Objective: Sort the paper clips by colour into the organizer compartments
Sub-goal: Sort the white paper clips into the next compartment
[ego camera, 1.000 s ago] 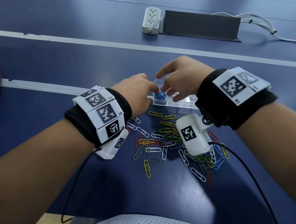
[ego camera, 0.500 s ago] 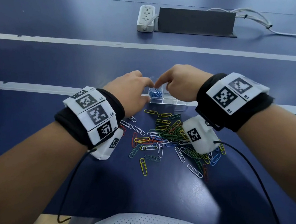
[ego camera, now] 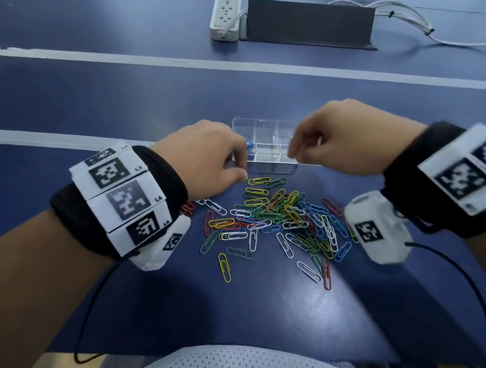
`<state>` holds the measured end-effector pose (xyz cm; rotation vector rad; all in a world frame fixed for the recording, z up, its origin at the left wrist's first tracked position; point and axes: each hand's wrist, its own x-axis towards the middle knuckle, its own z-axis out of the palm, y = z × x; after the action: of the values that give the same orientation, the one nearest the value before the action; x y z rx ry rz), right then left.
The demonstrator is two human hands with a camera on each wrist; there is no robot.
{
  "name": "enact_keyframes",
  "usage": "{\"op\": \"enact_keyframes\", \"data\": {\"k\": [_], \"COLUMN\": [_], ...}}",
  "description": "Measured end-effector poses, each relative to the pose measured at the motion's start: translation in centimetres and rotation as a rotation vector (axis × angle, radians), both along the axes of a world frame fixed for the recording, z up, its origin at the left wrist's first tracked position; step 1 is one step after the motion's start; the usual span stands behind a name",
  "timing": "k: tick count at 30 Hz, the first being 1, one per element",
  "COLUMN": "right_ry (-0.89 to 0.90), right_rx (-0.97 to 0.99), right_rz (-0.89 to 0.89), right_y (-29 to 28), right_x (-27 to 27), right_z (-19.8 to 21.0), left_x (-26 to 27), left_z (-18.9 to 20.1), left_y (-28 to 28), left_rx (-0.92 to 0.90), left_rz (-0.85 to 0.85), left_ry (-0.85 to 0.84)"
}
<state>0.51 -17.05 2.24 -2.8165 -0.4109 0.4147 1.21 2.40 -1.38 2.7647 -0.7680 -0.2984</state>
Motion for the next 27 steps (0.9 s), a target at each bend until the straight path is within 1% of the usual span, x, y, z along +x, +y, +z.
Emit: {"op": "enact_keyframes", "data": {"k": [3, 5, 9, 13, 16, 22, 27], "right_ry": [0.11, 0.159, 0.122, 0.099, 0.108, 0.177, 0.222], "right_rx": [-0.095, -0.1, -0.099, -0.148, -0.114, 0.057, 0.148], "right_rz": [-0.008, -0.033, -0.051, -0.034, -0.062, -0.124, -0.157], "right_y": [-1.6, -2.1, -1.9, -1.5, -1.9, -2.8, -3.2], "right_x": [-2.3, -3.4, -4.2, -4.0, -3.8, -3.6, -3.8], "right_z": [-0.8, -1.3, -2.5, -3.5, -3.6, -3.2, -3.9], "left_x": [-1.1, -1.8, -2.6, -2.9, -3.0, -2.6, -2.3], "left_z": [0.2, 0.2, -0.2, -0.5, -0.3, -0.2, -0.2], "left_y": [-1.0, -1.9, -4.0, -5.2, -5.1, -4.2, -3.6], "left_rx": [0.05, 0.081, 0.165, 0.257, 0.26, 0.264, 0.264], "left_rz": [-0.11, -0.165, -0.251, -0.246, -0.24, -0.235, -0.2], "left_ry": [0.099, 0.139, 0.12, 0.12, 0.134, 0.142, 0.167]}}
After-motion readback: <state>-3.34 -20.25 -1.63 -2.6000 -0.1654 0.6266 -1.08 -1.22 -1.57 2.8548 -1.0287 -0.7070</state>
